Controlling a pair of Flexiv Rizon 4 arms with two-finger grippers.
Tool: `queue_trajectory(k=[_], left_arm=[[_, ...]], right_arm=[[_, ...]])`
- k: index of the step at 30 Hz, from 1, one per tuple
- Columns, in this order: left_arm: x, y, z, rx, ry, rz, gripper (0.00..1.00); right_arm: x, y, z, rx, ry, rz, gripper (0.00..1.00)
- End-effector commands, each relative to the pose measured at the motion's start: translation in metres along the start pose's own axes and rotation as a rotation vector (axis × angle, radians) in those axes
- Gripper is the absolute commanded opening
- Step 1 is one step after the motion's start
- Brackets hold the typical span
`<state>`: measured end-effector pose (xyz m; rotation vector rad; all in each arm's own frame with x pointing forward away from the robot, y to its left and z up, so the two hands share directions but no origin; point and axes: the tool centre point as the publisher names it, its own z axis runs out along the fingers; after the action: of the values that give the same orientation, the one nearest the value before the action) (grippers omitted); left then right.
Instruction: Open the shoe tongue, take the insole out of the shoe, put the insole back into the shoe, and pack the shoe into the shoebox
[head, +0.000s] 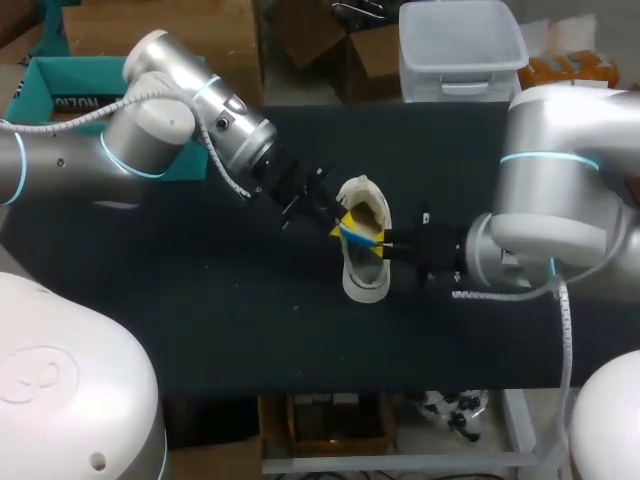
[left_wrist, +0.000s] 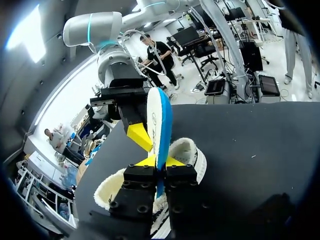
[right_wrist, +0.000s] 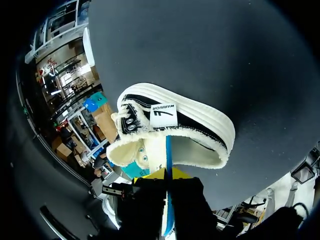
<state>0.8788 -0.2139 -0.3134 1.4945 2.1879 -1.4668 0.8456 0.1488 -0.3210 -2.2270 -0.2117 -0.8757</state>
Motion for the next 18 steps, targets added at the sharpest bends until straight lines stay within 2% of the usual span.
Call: queue_trajectory(k=[1, 6, 13, 18], left_arm=[[0.001, 0.001, 0.003, -0.005, -0.006, 0.001, 0.00], [0.002, 0.002, 0.005, -0.013, -0.009, 0.005, 0.00], [-0.004, 0.016, 0.008, -0.045, -0.026, -0.008, 0.00], [-0.006, 0.020, 0.008, -0.037, -0.052, -0.013, 0.00]], right_arm=[[-0.005, 0.004, 0.005, 0.018, 0.011, 0.000, 0.00], [-0.003, 0.007, 0.012, 0.027, 0.001, -0.011, 0.00], [0.005, 0.020, 0.025, 0.016, -0.017, -0.033, 0.00], [0.012, 0.019, 0.024, -0.003, -0.014, -0.059, 0.00]])
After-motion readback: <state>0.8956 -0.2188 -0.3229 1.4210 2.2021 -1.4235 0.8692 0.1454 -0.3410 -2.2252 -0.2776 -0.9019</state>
